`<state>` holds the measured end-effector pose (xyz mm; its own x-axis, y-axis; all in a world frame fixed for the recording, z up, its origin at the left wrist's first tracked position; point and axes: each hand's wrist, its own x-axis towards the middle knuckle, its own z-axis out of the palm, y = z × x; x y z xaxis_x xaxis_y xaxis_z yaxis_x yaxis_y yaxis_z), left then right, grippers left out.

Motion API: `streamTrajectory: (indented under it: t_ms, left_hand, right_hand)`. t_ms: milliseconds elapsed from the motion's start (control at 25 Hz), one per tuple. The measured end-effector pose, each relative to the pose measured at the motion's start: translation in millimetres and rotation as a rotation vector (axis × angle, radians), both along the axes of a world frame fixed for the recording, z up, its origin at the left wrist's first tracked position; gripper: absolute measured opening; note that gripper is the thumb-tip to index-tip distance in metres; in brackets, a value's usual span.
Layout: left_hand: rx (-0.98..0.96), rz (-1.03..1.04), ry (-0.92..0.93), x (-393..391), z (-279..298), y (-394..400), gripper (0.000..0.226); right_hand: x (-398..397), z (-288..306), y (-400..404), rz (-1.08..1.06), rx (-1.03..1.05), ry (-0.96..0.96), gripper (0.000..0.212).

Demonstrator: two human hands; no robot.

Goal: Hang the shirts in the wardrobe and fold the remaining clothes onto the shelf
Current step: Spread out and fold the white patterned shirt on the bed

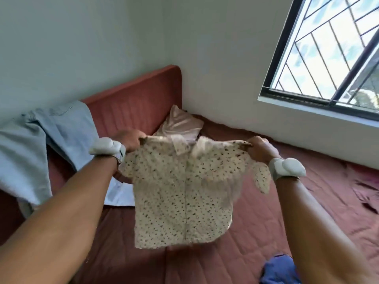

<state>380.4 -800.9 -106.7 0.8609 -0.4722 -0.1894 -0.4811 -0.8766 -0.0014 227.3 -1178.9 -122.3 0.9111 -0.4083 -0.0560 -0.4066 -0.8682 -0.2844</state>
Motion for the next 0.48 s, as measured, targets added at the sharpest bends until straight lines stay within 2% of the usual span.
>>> streamTrajectory:
  t_ms: [160,240,360,400,480]
  left_hand:
    - [-0.190,0.089,-0.221,11,12,-8,0.026]
    - [-0.271,0.145,-0.365,21,8,-12,0.026]
    - [-0.227,0.270,-0.560,37,3,-36,0.026]
    - [-0.220,0.319,-0.574,45,3,-48,0.026]
    - [-0.254,0.453,-0.490,58,0,-71,0.027]
  right_hand:
    - [5,14,-2,-0.044,-0.036,-0.139,0.026]
    - [14,22,-5,-0.085,-0.166,-0.143,0.024]
    - [32,24,-9,-0.250,-0.349,-0.112,0.024]
    - [41,24,-11,-0.323,-0.357,-0.112,0.024]
    - [49,25,-14,-0.449,-0.286,-0.120,0.022]
